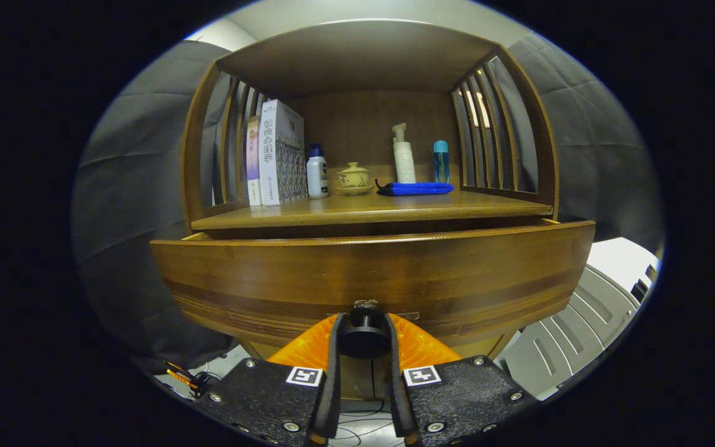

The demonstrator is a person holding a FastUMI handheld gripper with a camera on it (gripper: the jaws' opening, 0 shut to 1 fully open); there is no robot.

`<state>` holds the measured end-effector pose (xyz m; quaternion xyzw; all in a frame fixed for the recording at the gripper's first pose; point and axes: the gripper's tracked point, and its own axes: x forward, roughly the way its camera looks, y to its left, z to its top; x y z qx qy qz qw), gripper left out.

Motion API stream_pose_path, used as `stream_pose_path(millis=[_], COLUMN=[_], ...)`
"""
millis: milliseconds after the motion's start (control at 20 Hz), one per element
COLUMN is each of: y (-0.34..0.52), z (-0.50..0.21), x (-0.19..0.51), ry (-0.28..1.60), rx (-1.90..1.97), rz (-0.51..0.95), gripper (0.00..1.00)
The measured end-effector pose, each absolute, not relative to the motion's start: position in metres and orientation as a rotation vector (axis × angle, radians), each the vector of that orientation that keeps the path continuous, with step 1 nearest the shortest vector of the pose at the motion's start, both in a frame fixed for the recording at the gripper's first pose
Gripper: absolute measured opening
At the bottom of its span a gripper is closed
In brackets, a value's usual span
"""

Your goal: Pull open the drawer, take out the items inside it, and place them on the countertop above the cabinet.

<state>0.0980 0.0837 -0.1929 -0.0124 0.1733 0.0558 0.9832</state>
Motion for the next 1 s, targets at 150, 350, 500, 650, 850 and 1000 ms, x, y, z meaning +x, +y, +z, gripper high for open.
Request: stream_pose_path(millis=[150,350,500,650,850,1000], y=[0.081,0.079,0.079,0.081,0.081,0.081], z=[-0.191,-0.195,-0.192,-0.193,-0.193,-0.194], x=[0.08,0.055,0.04,0.03,0.016,0.005], ry=[0.347,0.349,0.344,0.344,0.341,0.347], rx=[-0.016,-0.032,-0.035,-0.04,-0.037,-0.039], rz=[0.113,0.125,0.129,0.128,0.133,0.142], gripper=[0.34,0.34,0.34,0.34,0.33,0.33])
